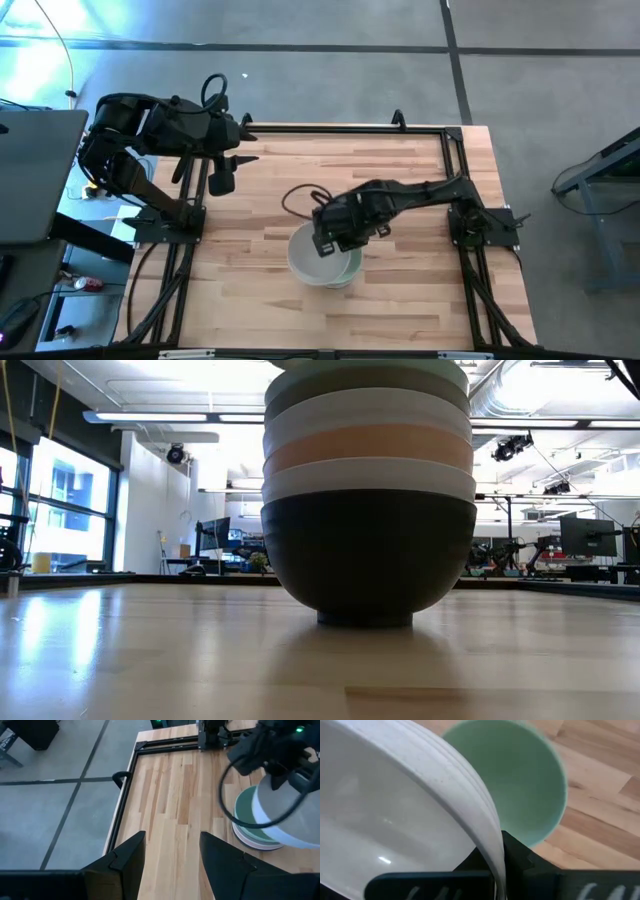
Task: Nest bowls inside each other
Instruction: Stack the white bowl on top of the blue bowl
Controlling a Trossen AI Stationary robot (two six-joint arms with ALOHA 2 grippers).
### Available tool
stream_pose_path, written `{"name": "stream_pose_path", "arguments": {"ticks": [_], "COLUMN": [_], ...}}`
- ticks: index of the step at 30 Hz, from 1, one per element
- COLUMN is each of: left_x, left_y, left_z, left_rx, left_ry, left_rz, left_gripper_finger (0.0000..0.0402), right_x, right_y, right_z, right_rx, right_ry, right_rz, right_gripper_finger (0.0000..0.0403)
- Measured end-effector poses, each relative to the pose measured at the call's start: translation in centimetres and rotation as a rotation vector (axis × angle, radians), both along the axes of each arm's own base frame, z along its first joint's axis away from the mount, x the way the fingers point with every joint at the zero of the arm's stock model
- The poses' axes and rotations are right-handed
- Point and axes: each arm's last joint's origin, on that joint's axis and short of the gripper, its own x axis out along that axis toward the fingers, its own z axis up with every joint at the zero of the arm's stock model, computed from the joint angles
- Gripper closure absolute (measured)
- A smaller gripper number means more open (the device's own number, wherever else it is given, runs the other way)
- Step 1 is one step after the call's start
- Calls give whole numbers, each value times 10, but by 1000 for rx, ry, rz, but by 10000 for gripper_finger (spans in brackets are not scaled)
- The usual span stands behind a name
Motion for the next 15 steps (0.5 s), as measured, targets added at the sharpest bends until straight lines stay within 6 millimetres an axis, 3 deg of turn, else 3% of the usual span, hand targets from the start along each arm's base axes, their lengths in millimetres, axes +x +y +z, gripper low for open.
{"name": "stream_pose_path", "arguments": {"ticks": [6,15], "left_x": [-1,-15], "left_y": [0,0], "left_z": [0,6], "left_rx": [5,7], "left_ry": [1,-32], "left_rz": [-8,-7], "left_gripper_finger": [225,225], "right_x": [-2,-13], "right_y": [-14,-18], "right_z": [5,0], "right_rx": [43,75], "right_ry": [-4,54], "right_rz": [-2,-4], "right_gripper_finger": [403,403]}}
